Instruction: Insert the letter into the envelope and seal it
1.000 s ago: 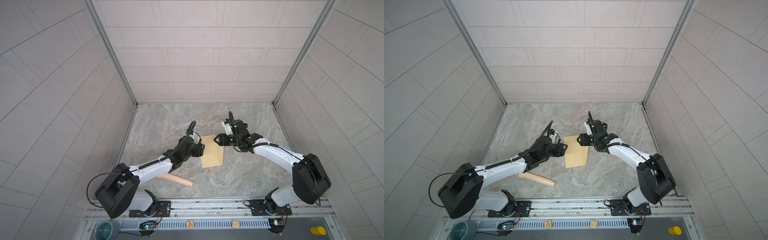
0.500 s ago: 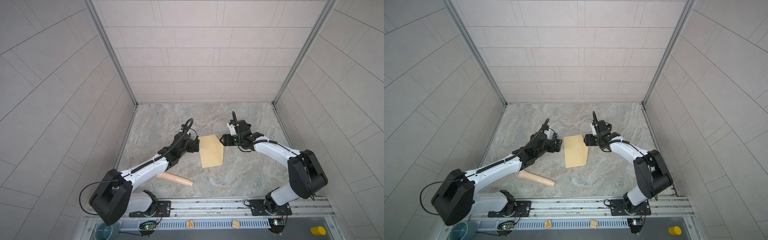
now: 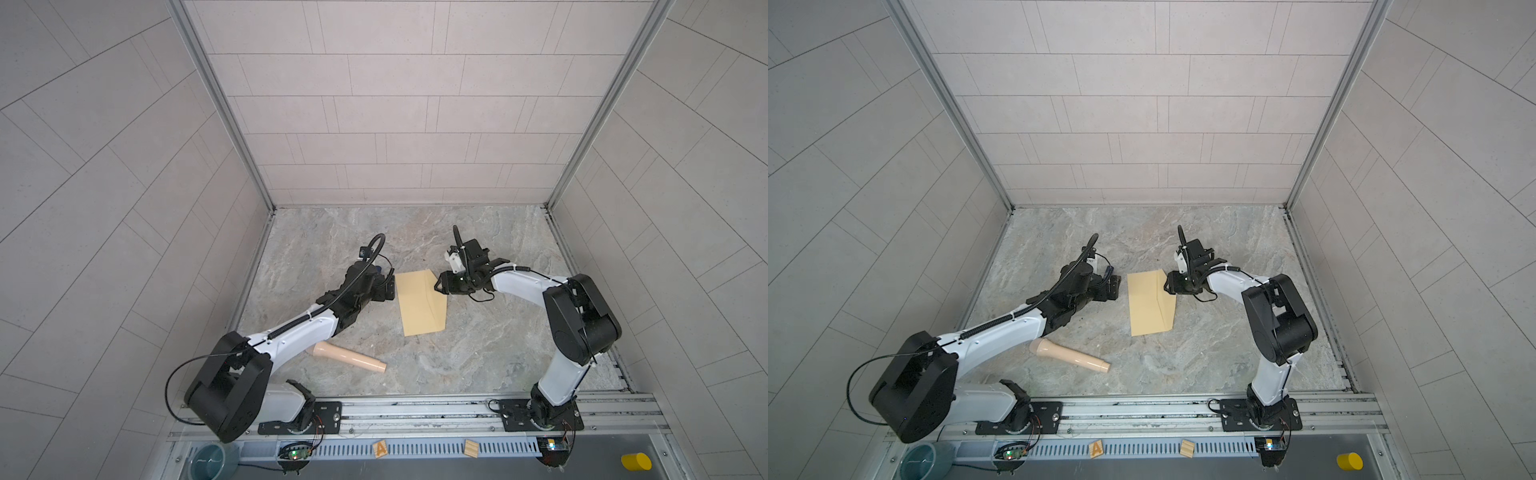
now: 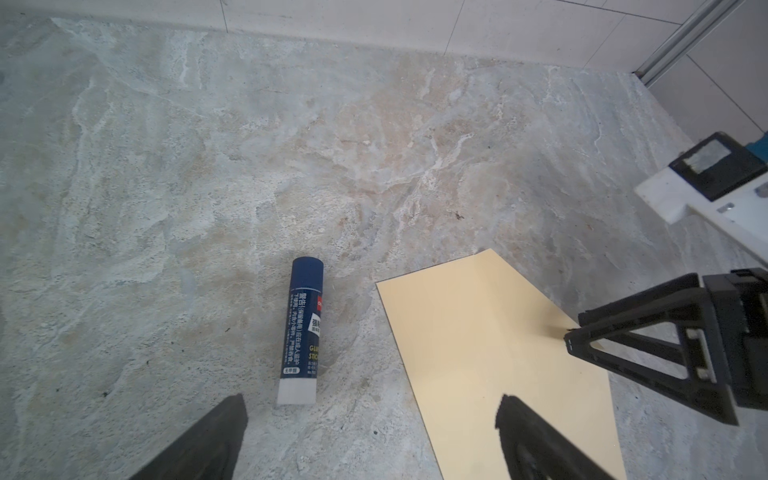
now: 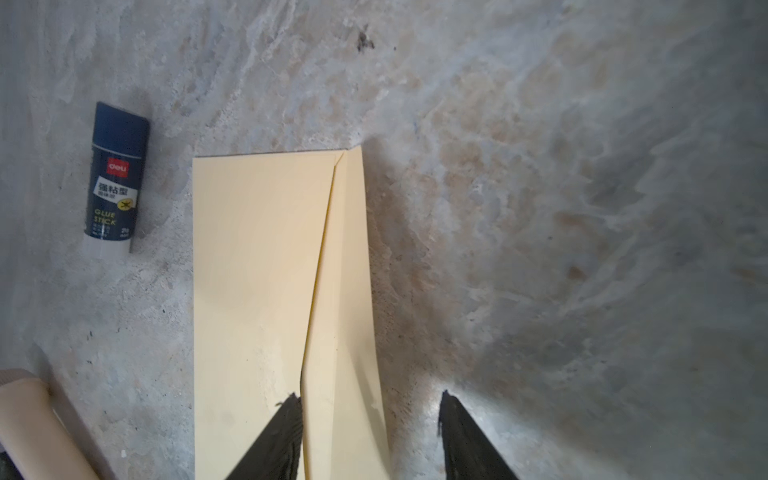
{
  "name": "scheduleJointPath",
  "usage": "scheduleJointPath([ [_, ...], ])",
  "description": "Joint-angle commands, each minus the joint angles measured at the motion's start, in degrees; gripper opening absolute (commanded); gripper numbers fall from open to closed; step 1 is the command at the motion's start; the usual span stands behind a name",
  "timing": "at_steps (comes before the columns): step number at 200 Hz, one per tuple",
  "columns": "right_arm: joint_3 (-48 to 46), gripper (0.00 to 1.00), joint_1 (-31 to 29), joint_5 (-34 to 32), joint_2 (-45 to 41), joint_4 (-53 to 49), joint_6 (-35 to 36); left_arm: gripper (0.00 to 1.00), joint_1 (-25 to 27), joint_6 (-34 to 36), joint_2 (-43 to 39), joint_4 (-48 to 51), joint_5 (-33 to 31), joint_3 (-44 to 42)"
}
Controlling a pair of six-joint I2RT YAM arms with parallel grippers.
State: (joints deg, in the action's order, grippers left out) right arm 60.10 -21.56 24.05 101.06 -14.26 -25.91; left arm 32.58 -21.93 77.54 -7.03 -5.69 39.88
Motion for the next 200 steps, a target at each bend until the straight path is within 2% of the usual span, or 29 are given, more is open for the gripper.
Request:
scheduleJointPath([
  [1, -0.1, 0.45, 0.2, 2.3, 1.0, 1.5, -1.4, 1.00, -0.7, 0.8, 1.9, -0.5, -1.4, 1.9],
  [48, -0.8, 0.24, 0.3, 2.4, 1.3, 3.1, -2.9, 1.00, -2.8, -0.1, 5.1, -2.0, 0.8, 2.1],
  [83, -0.9, 0.13, 0.6, 1.7, 0.4, 4.3, -4.1, 1.00, -4.5, -0.8, 7.9, -2.2, 2.8, 2.7],
  [137, 0.2, 0.05, 1.4, 1.8, 1.5, 7.1, -6.6, 0.91, -5.3, 1.8, 11.9, 0.0, 3.5, 5.2],
  [200, 1.2, 0.00, 2.0, 3.2, 4.1, 12.3, -11.4, 0.83, -5.3, 5.6, 18.3, 10.5, 3.8, 13.6],
])
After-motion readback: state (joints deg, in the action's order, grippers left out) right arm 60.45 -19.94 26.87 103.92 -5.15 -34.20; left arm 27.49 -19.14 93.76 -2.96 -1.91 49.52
